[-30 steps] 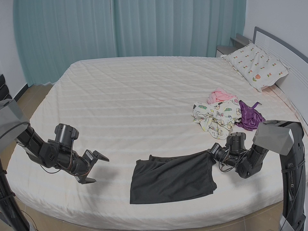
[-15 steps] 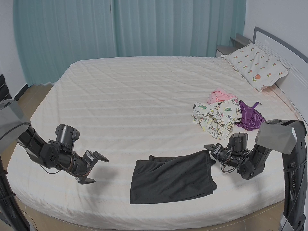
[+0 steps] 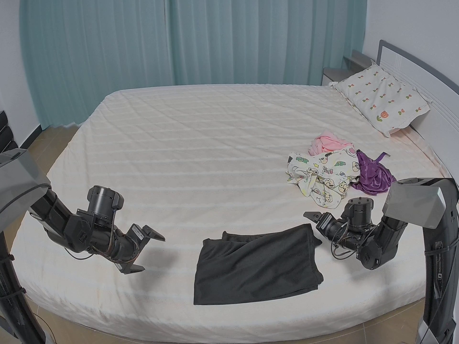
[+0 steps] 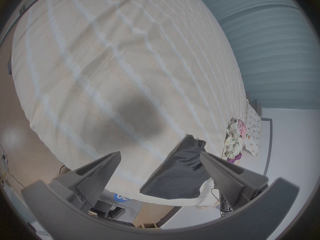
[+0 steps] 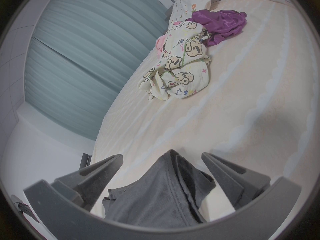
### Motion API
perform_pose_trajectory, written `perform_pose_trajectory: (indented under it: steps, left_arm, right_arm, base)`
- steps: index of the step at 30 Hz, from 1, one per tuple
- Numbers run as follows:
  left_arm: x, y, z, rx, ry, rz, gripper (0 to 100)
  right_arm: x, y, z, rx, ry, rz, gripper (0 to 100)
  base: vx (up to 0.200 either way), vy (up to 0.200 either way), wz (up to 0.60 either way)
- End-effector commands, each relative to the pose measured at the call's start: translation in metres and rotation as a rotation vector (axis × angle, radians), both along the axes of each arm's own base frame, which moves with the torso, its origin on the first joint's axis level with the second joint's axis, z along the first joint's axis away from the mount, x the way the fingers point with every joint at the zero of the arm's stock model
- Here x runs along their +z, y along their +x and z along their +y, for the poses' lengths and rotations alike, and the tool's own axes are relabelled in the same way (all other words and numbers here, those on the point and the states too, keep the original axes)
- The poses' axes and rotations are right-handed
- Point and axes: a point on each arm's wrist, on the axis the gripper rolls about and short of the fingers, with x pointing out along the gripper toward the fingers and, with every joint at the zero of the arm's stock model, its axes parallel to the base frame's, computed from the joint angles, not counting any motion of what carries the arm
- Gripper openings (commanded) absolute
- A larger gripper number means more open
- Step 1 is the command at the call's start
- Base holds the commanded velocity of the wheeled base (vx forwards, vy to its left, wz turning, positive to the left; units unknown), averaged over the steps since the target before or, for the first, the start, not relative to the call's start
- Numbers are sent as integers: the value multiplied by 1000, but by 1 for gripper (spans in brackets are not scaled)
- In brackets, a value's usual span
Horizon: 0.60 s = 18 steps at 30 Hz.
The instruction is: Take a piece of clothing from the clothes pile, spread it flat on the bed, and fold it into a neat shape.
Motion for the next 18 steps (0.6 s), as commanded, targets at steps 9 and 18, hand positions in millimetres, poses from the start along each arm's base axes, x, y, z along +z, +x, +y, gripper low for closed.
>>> perform_pose_trajectory:
  steps: [9,18]
  left_arm:
    - [-1,1,0,0,-1,1,100]
    - [-1,0,-9,-3,-1,7,100]
  right_arm:
    - [0,-1,0,2,0,1,100]
    - [0,-2,0,1,0,3,100]
  base:
    - [67,0,0]
    - [0,-67,0]
